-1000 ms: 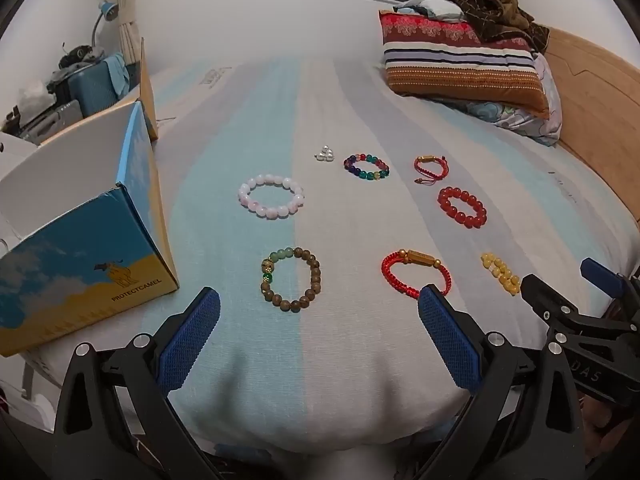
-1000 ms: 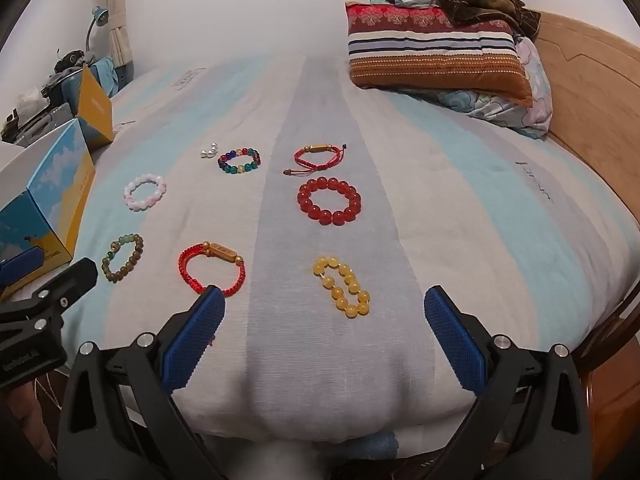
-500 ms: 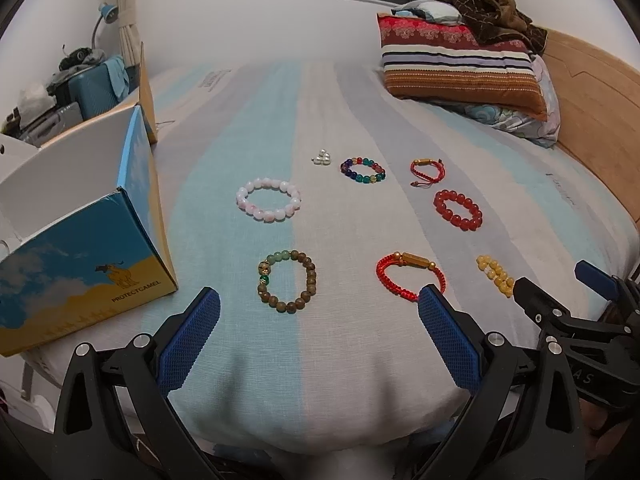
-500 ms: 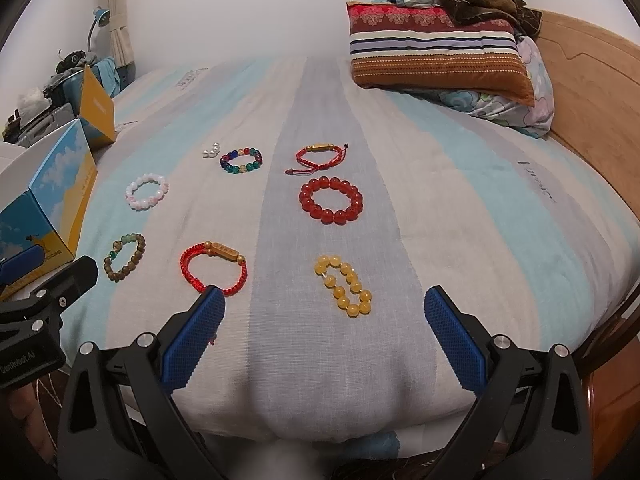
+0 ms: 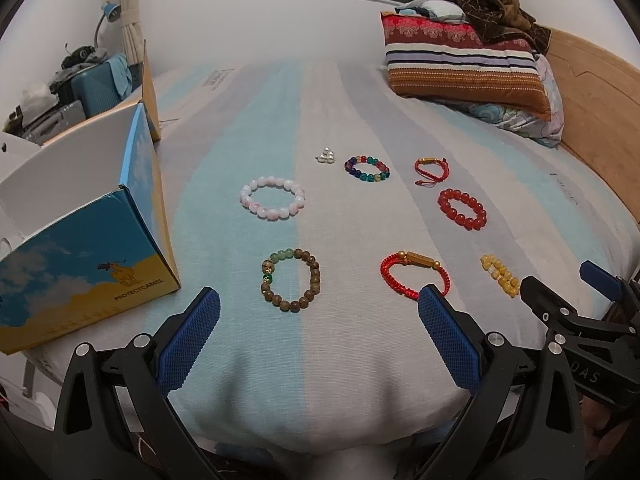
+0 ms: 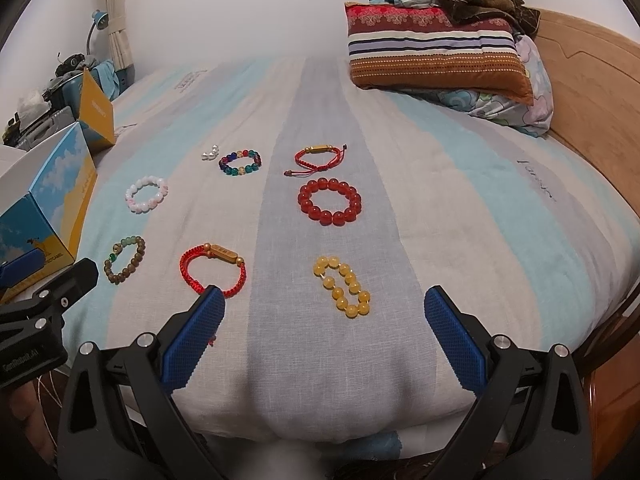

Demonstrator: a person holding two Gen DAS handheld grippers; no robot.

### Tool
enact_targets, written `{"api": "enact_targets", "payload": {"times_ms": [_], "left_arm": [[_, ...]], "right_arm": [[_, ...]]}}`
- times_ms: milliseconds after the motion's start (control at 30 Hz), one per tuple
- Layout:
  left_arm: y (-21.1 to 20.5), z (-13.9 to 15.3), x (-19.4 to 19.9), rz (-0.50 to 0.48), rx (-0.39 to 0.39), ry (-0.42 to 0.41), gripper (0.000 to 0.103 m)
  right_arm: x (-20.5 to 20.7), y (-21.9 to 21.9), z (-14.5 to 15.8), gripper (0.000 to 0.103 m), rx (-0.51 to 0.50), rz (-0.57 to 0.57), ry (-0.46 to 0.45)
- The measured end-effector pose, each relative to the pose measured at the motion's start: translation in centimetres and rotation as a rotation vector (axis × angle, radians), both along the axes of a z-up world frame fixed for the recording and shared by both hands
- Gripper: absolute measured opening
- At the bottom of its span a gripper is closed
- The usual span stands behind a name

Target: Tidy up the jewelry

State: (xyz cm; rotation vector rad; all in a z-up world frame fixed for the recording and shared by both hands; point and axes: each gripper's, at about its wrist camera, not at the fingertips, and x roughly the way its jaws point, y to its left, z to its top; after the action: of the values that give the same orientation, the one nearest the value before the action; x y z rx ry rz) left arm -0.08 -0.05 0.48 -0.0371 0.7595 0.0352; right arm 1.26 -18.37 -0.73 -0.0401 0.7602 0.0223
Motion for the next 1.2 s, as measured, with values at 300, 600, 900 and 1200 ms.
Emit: {"api": "enact_targets", "payload": {"times_ms": [300, 600, 900, 1200], "left_arm": [[-0.21, -0.08, 0.00, -0.005, 0.007, -0.001, 0.097], [-0.25, -0.19, 0.03, -0.003, 0.009, -0.001, 0.097], [-0.22, -0.32, 0.19, -0.005, 0.011, 0.002, 0.097], [-0.25, -0.40, 0.21, -0.005, 0.011, 0.003, 0.097]], "right_arm": [[0.01, -0.08, 0.08, 0.096, -0.001, -0.002, -0.007], [-0.03, -0.11, 0.17, 0.096, -0.012, -0.007, -0.017], [-0.05, -0.14, 0.20, 0.096, -0.019, -0.010, -0.025], [-0.03, -0.07, 0.22, 0.096, -0.022, -0.010, -0.028]]}}
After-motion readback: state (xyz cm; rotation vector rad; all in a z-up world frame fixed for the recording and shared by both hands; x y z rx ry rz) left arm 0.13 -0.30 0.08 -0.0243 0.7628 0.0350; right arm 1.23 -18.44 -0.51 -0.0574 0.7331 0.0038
